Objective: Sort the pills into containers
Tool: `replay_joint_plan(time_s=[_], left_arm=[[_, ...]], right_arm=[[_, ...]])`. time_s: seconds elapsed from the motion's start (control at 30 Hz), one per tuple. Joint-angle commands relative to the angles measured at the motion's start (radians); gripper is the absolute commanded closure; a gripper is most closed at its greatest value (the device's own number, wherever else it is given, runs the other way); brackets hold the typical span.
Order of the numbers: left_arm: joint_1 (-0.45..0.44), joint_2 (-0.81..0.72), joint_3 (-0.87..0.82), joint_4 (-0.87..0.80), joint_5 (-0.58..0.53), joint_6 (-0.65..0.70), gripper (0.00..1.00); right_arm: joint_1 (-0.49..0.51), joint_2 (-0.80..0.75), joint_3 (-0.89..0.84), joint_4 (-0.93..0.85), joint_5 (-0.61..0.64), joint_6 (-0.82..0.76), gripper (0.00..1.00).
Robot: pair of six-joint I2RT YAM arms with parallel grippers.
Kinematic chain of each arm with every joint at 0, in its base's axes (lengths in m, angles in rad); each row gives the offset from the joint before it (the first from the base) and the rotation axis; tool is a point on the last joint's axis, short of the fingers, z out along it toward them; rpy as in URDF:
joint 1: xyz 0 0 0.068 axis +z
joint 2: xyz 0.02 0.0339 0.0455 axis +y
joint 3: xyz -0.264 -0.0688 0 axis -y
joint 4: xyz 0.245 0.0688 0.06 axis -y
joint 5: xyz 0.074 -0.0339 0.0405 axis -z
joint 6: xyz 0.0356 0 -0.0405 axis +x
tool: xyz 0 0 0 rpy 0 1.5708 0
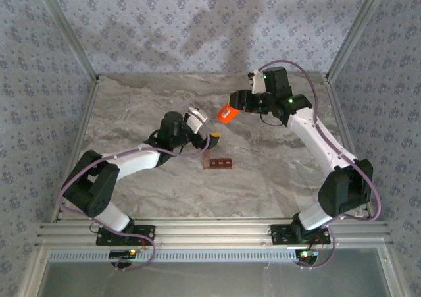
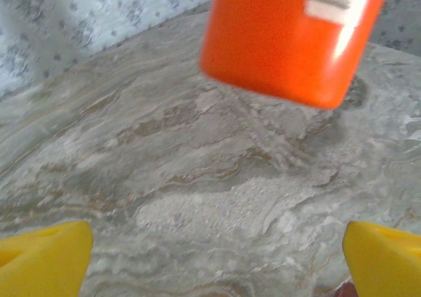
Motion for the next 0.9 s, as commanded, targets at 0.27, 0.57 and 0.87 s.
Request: replay_joint_plan(time_s=[0.27,0.57,0.87], left_arm=[[-0.039,-0.003,-0.039,0.240,0.047,0.030,0.03],[-0.041,-0.033,-0.051,0.262,-0.008,-0.016,0.03],[-0.040,-0.047,-0.040,0.217,0.000,-0.038,0.11]], right_arm=[[0.059,-0.025,-0.012,0.034,-0.075,0.034,0.64],[0.103,-0.004,-0.040,0.036,-0.061,0.024,0.65],[0.133,0.001,-0.042,0.038,-0.059,0.021,0.65]])
